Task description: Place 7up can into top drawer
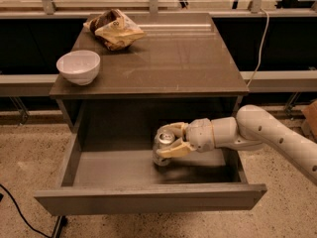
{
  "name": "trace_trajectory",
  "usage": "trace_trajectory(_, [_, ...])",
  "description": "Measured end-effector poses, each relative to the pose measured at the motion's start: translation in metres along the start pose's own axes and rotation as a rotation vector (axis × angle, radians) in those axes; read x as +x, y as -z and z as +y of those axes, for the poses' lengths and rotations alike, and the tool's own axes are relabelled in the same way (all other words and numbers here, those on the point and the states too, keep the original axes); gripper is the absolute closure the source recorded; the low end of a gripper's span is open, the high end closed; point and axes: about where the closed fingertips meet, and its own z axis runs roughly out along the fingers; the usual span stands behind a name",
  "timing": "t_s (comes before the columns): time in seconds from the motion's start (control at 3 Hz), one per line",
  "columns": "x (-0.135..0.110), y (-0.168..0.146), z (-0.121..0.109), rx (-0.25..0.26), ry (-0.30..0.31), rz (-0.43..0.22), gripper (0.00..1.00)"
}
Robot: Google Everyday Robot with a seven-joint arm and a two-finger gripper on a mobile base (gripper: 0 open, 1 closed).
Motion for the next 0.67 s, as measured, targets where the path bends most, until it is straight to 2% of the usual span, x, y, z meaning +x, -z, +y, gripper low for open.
trace_trajectory(0.33, [0.0086,0.0003,0.0003,0.018,-0.006,0.056,0.28])
trace_trajectory(0.67, [0.0082,-0.0018,0.0009,0.014,-0.005,0.056,0.05])
